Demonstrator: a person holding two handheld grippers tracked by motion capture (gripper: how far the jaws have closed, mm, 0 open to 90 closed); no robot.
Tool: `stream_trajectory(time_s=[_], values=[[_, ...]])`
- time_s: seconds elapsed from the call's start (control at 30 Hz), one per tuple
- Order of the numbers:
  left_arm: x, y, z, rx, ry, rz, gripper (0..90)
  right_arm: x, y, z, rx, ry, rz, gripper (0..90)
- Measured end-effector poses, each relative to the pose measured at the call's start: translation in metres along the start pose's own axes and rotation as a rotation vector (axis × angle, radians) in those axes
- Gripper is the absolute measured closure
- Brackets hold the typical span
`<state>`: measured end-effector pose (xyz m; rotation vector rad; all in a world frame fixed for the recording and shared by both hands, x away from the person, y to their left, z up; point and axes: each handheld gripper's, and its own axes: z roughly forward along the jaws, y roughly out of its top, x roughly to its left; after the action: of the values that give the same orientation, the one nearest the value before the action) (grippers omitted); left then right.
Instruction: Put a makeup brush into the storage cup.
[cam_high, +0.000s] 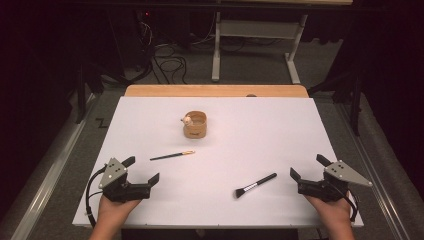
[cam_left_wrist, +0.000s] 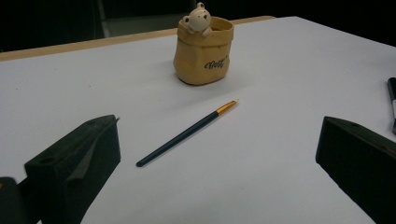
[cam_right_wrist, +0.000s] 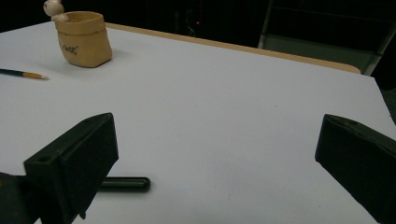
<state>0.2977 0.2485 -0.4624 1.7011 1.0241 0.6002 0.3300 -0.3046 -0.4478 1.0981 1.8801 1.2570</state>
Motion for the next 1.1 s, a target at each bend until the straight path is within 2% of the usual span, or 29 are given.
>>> stream_trajectory(time_s=[0.33,0.73,0.77,1.1], values=[[-0.0041,0.0006,0.0021,-0.005,0.007,0.007,0.8,-0.002,-0.0025,-0.0011,-0.01,0.017,-0.01,0.2],[0.0015,0.0,-0.0026,-0.018,0.019,-0.01,0.8,-0.0015,-0.0017,-0.0012,-0.013,0.011,0.002,0.2],[0.0016,0.0,-0.0027,-0.019,0.02,-0.01,0.8,-0.0019,-0.0017,-0.0011,-0.017,0.011,-0.009,0.2],[0.0042,-0.0006,-0.0046,-0.023,0.031,-0.017,1.3,-0.0013,-0.0022,-0.0009,-0.017,0.012,-0.01,0.2]])
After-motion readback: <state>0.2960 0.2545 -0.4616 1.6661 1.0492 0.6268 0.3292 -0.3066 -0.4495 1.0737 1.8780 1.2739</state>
